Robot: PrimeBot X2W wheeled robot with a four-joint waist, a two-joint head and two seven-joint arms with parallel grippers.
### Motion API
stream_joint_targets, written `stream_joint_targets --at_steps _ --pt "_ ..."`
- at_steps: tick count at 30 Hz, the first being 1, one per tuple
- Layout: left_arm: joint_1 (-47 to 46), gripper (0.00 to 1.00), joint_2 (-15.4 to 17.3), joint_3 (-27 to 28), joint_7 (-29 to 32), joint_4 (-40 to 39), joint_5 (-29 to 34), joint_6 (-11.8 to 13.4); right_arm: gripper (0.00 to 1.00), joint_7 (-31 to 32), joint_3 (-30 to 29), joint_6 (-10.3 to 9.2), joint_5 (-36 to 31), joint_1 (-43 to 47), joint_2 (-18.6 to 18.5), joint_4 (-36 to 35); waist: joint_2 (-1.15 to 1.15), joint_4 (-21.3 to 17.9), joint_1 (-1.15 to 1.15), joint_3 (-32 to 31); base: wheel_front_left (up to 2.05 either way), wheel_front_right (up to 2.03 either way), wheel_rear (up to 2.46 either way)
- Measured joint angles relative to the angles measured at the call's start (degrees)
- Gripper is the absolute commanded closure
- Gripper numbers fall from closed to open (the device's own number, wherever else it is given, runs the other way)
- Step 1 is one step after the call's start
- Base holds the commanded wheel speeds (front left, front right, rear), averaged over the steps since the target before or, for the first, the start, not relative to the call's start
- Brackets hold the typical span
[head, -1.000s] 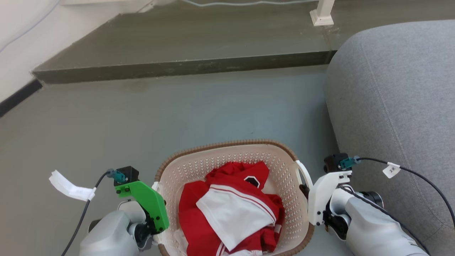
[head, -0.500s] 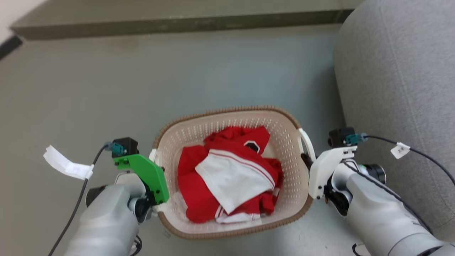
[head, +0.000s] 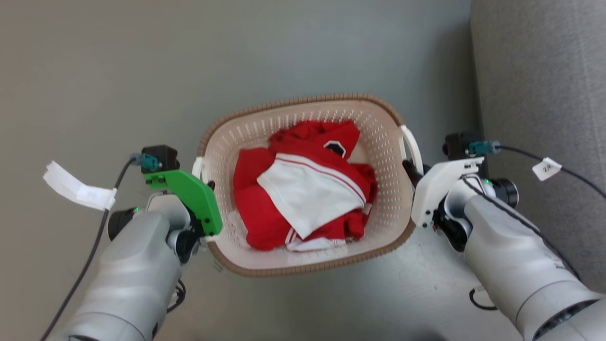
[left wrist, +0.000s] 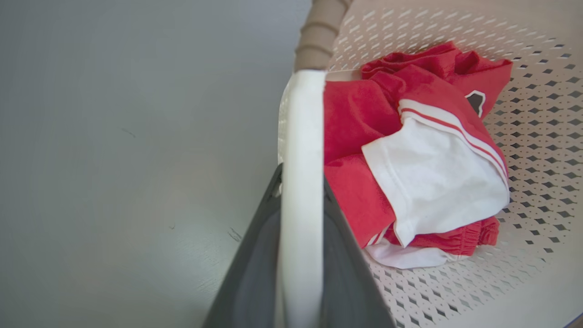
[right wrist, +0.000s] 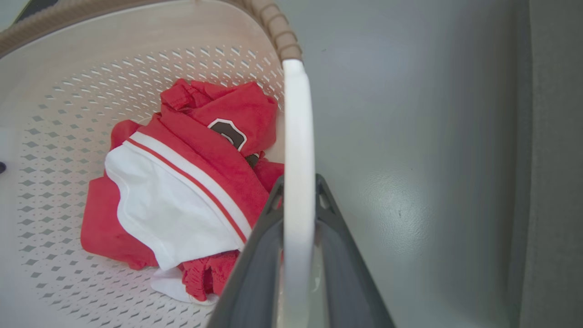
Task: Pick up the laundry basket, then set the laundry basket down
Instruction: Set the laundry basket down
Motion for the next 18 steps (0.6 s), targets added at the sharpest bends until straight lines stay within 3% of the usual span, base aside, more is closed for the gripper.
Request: stream_joint_targets --at_steps 18 --pt "-8.23 1.00 0.67 -0.24 -5.21 -0.19 2.67 0.00 1.00 -2.66 -0.78 0.01 0.10 -6.54 -0.64 -0.26 0.00 0.27 0.00 14.04 0.00 0.00 0.00"
